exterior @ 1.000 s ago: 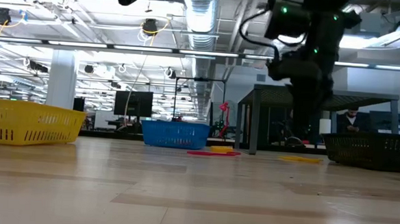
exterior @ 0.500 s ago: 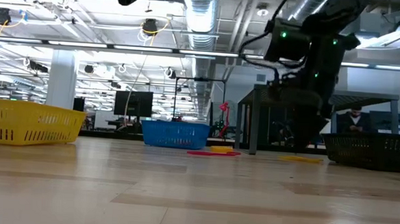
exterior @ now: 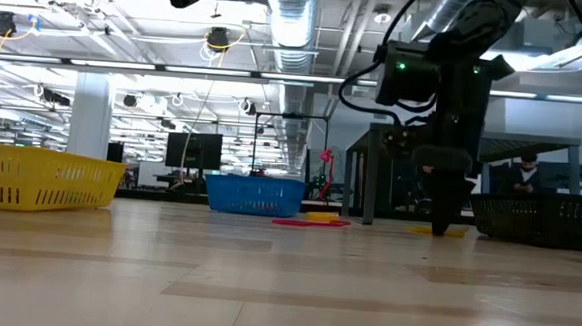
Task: Pick & Place Office Desk Supplies
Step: Put the yellow rubber band into the yellow bin
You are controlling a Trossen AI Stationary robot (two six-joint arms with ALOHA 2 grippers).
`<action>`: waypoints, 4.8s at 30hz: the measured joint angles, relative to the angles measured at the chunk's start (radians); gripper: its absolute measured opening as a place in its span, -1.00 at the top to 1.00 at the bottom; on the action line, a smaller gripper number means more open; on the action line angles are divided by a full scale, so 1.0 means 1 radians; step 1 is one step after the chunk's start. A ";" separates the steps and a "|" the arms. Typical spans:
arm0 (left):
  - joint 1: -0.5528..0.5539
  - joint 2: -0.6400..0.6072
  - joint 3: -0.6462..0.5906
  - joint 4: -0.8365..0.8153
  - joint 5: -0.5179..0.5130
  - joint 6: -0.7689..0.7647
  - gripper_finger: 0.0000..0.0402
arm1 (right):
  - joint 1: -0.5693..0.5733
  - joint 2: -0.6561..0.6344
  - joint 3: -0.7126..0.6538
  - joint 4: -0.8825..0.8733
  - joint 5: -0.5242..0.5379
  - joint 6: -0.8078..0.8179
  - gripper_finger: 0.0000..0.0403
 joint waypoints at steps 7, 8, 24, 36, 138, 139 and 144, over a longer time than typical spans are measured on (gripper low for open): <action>0.000 0.000 0.000 0.001 0.000 0.000 0.23 | -0.029 0.006 0.002 -0.009 -0.040 -0.013 0.92; 0.000 0.000 0.000 0.000 0.000 0.000 0.23 | -0.031 0.006 0.002 -0.009 -0.045 -0.019 0.96; 0.000 0.000 0.000 0.001 0.000 0.000 0.23 | -0.010 -0.044 0.029 -0.006 -0.137 0.049 1.00; 0.000 0.000 0.000 0.001 0.000 0.021 0.23 | 0.065 -0.049 0.171 0.000 -0.230 0.057 1.00; -0.071 -0.144 0.001 -0.552 -0.071 0.134 1.00 | 0.160 -0.052 0.767 0.274 -0.411 0.083 0.20; -0.072 -0.157 0.001 -0.600 -0.091 0.095 1.00 | 0.163 -0.052 0.767 0.270 -0.411 0.083 0.21; -0.104 -0.216 0.001 -0.803 -0.212 -0.059 1.00 | 0.175 -0.052 0.767 0.268 -0.412 0.083 0.24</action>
